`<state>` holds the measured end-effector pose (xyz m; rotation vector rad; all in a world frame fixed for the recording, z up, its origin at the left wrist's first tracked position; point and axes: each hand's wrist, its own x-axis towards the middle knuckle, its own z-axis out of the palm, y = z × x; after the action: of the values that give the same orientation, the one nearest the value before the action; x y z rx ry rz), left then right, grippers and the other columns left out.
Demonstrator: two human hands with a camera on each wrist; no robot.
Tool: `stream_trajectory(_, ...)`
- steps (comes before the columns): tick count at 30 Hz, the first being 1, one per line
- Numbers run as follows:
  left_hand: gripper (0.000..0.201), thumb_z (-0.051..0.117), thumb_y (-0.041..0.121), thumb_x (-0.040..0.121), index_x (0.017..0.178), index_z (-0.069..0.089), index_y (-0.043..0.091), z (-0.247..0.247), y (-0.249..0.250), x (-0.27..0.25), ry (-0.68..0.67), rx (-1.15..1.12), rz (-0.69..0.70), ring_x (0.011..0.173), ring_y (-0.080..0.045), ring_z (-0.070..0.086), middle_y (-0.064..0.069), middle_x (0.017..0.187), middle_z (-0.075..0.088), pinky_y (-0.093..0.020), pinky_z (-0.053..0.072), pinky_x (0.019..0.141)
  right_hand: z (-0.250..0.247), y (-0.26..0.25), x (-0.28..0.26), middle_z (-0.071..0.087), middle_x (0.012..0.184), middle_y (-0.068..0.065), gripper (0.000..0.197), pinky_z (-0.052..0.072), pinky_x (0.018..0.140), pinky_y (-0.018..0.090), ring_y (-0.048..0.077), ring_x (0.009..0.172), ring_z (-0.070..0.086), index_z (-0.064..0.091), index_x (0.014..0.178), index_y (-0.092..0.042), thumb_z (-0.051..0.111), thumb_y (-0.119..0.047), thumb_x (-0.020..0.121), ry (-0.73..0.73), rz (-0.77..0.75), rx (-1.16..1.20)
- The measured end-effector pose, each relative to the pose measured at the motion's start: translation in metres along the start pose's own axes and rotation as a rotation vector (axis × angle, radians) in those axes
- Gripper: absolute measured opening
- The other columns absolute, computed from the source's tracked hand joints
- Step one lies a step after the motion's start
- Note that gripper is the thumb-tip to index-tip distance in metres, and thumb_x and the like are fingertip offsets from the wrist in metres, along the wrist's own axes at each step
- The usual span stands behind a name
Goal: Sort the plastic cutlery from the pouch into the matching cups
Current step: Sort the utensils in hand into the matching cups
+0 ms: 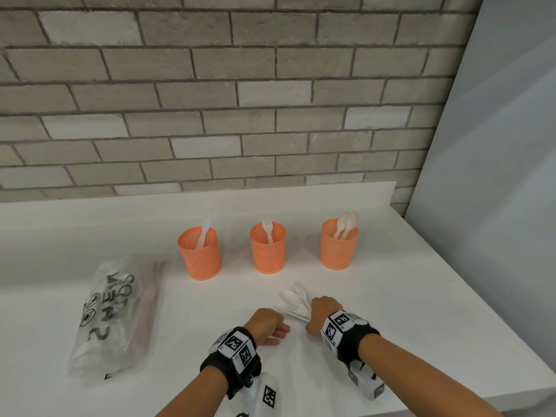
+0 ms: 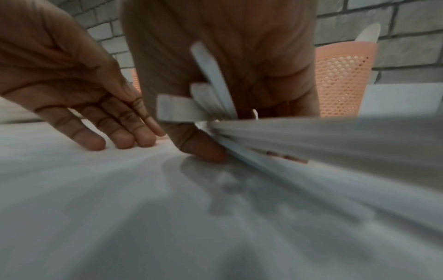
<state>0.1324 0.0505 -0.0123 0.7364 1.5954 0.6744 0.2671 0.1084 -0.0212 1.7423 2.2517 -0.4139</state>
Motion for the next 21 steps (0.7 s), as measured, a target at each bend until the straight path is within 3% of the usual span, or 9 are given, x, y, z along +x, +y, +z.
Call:
stream_trajectory(10,0.013,0.040,0.006,0.091,0.085,0.051,0.011,0.000,-0.002,-0.011,-0.048,0.013,0.005,0.066,-0.013,0.054,-0.003,0.078,0.060,-0.023,0.046,0.063,0.006,-0.012,-0.007,0.054,0.124,0.015,0.050,0.044,0.086,0.032,0.030,0.112,0.055,0.037,0.125,-0.005,0.056,-0.031,0.087,0.012,-0.096,0.093)
stream_trajectory(13,0.013,0.040,0.008,0.092,0.085,0.051,0.011,-0.001,-0.003,-0.014,-0.059,0.015,0.006,0.066,-0.013,0.055,-0.003,0.078,0.059,-0.024,0.046,0.065,0.003,-0.015,-0.010,0.053,0.126,0.015,0.048,0.045,0.087,0.032,0.030,0.114,0.054,0.038,0.126,-0.004,0.056,-0.028,0.089,-0.011,-0.075,0.146)
stream_trajectory(15,0.012,0.040,0.009,0.092,0.086,0.051,0.011,-0.003,-0.005,-0.016,-0.072,0.017,0.008,0.066,-0.014,0.055,-0.004,0.079,0.059,-0.024,0.047,0.066,-0.001,-0.014,-0.013,0.058,0.116,0.012,0.038,0.048,0.077,0.026,0.026,0.097,0.059,0.046,0.120,-0.005,0.055,-0.027,0.089,-0.055,-0.074,0.187)
stream_trajectory(17,0.011,0.042,0.011,0.093,0.088,0.052,0.010,-0.007,-0.007,-0.017,-0.086,0.016,0.013,0.068,-0.015,0.056,-0.004,0.080,0.060,-0.024,0.048,0.066,-0.006,-0.011,-0.014,0.056,0.085,0.005,0.022,0.046,0.045,0.015,0.018,0.062,0.055,0.047,0.104,-0.008,0.053,-0.025,0.090,-0.096,-0.087,0.305)
stream_trajectory(18,0.011,0.043,0.012,0.093,0.090,0.053,0.010,-0.009,-0.008,-0.018,-0.095,0.009,0.014,0.068,-0.015,0.057,-0.005,0.081,0.061,-0.025,0.048,0.067,-0.009,-0.009,-0.013,0.051,0.075,0.003,0.018,0.041,0.034,0.016,0.015,0.050,0.051,0.044,0.098,-0.009,0.053,-0.023,0.090,-0.102,-0.092,0.418)
stream_trajectory(21,0.012,0.045,0.015,0.093,0.096,0.055,0.008,-0.013,-0.011,-0.020,-0.137,-0.105,0.011,0.071,-0.018,0.060,-0.007,0.083,0.064,-0.027,0.050,0.067,-0.024,-0.006,-0.011,0.050,0.066,0.004,0.013,0.039,0.031,0.020,0.007,0.032,0.047,0.044,0.095,-0.007,0.052,-0.016,0.091,-0.014,-0.184,0.772)
